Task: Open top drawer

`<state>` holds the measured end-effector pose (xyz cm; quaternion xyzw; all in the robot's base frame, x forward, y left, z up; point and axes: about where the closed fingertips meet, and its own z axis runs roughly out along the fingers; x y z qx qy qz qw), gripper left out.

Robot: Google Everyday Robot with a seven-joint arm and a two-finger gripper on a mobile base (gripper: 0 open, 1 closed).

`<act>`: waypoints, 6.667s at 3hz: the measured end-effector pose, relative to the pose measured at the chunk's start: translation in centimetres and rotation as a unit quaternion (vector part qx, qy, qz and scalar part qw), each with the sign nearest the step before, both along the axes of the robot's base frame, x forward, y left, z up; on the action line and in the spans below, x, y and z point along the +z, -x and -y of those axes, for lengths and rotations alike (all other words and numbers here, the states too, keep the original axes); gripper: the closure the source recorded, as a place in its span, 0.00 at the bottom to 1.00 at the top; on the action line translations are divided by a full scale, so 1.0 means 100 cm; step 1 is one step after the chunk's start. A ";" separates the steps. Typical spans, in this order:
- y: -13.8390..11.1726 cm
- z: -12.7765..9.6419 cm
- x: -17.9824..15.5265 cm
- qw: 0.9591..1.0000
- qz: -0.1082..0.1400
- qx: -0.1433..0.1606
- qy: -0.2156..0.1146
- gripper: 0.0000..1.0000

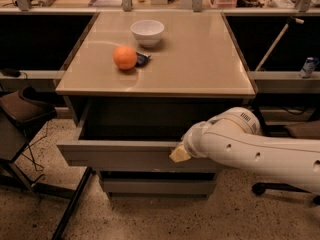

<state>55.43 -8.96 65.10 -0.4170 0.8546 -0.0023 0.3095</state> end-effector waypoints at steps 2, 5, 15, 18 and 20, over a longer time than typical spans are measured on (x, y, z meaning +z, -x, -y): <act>0.008 0.003 -0.004 1.000 0.003 0.004 0.006 1.00; 0.014 0.002 -0.001 1.000 0.004 0.006 0.005 1.00; 0.059 0.000 -0.002 1.000 0.013 0.012 0.000 1.00; 0.069 0.000 0.000 1.000 0.014 0.012 -0.003 1.00; 0.081 -0.002 0.000 0.999 0.023 0.033 0.011 1.00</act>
Offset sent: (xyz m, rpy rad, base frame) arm -0.0267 -0.0071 -0.0231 -0.0376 -0.0124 0.0207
